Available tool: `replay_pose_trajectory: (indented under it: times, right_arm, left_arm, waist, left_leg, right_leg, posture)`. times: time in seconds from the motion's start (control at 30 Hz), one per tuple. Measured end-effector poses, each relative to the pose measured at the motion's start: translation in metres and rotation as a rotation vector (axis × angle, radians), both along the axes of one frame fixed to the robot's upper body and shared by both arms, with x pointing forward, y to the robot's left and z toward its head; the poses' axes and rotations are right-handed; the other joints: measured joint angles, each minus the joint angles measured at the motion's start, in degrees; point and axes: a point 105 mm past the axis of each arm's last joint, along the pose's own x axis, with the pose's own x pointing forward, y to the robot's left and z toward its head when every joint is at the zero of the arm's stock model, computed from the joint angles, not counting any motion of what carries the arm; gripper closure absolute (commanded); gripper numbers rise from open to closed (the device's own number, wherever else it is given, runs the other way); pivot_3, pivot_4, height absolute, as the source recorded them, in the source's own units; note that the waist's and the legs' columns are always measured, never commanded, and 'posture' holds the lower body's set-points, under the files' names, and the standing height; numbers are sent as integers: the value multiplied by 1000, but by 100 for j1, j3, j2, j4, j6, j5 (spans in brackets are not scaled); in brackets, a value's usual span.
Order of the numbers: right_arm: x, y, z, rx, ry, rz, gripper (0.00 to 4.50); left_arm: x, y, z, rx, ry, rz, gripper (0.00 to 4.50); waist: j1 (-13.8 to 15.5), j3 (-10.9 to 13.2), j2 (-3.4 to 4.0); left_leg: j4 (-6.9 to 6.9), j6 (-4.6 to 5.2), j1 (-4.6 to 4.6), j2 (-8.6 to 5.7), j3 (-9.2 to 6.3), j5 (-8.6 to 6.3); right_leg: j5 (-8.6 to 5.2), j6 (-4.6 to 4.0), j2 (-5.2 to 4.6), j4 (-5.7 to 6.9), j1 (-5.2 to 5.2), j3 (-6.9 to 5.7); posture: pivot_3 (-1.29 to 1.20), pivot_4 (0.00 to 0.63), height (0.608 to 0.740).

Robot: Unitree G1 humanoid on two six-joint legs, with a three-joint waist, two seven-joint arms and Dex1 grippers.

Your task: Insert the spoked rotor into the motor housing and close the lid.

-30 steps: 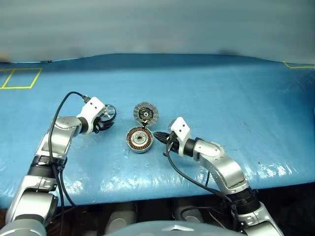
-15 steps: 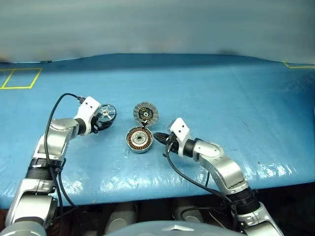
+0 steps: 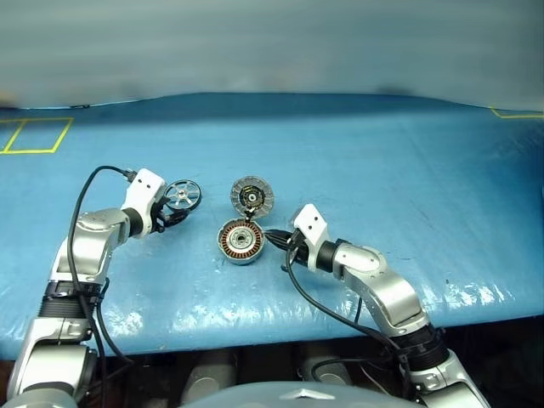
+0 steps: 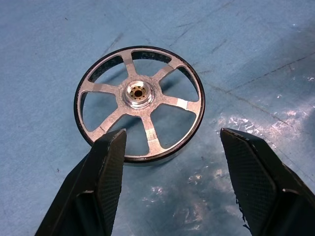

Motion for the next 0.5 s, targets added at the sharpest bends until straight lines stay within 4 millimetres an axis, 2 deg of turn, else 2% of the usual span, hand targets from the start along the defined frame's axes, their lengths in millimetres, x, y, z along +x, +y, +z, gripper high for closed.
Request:
replay_pose_trajectory:
  times: [0.47,0.5]
  right_arm:
    - [-1,-2,-2,-9,4,-3,4500]
    - [-1,-2,-2,-9,4,-3,4500]
  left_arm:
    - [2,-1,-11,-19,25,62,1286]
    - [2,-1,-12,-19,27,66,1453]
  waist:
    - [-2,0,-1]
    - [-1,0,-1]
  left_leg:
    - [0,-1,0,0,0,1]
    - [0,-1,0,0,0,1]
  right_leg:
    - [1,-1,0,0,-1,0]
    - [1,-1,0,0,-1,0]
  posture:
    - [0,150,740]
    - [0,150,740]
